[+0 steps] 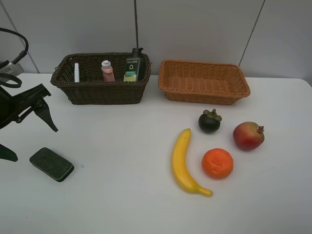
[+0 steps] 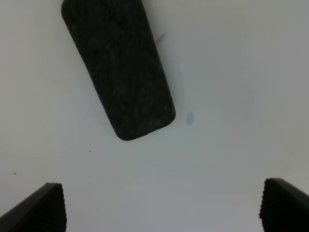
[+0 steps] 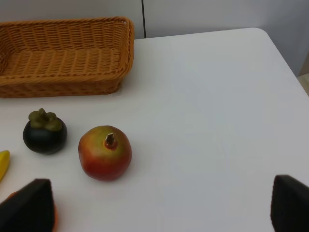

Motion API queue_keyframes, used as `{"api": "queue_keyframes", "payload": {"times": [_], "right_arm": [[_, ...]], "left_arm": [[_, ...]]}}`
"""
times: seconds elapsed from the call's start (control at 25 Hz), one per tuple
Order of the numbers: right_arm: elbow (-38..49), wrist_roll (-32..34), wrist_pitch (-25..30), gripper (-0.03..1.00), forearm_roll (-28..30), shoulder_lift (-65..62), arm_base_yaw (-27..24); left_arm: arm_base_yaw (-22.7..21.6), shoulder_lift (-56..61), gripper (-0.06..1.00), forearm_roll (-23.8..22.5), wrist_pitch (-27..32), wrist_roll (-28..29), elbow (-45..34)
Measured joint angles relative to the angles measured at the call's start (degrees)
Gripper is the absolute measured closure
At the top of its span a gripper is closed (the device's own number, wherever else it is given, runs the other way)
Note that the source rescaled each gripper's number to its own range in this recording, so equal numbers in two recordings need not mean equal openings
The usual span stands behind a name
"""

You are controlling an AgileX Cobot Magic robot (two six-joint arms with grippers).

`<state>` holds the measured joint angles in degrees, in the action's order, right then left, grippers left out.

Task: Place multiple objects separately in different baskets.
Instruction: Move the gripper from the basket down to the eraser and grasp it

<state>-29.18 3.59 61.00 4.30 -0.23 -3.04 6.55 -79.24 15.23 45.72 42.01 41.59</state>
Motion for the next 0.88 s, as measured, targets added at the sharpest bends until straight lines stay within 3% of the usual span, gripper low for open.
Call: {"api": "queue_keyframes", "payload": {"times": [0.4,0.88], "right_arm": [[0.0,0.0,0.0,-0.02,0.0,0.0,0.0],[0.0,0.0,0.0,-0.02,0.0,0.0,0.0]], "left_arm": [[0.0,-10.0,-0.06,0.4,-2.6,1.0,-0.1],[0.0,-18.7,-0.06,0.6,-11.3,1.2,-0.2]]}}
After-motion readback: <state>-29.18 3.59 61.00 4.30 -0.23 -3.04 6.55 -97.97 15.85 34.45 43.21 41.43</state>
